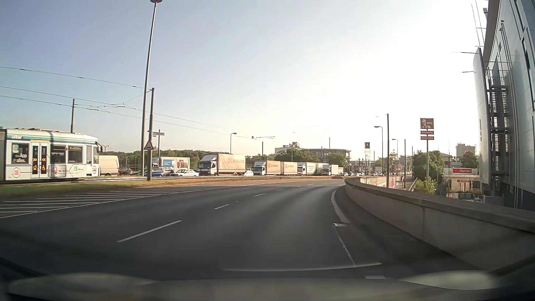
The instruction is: Follow the waypoints while adhering to traffic rules and regulations
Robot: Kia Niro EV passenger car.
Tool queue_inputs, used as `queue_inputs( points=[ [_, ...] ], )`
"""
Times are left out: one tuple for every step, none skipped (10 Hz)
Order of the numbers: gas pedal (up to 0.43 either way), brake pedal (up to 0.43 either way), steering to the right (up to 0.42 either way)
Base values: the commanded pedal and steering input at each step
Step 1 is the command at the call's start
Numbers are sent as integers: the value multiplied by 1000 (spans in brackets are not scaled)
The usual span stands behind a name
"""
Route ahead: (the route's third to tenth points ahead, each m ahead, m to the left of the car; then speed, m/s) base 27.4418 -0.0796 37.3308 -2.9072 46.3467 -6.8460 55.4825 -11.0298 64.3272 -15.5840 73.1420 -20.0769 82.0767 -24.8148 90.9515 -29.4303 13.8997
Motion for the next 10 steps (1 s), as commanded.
queue_inputs(
  points=[
    [138,0,42],
    [138,0,42],
    [138,0,43],
    [138,0,44],
    [138,0,48],
    [138,0,50],
    [138,0,50],
    [138,0,50],
    [138,0,49],
    [138,0,49]
  ],
)
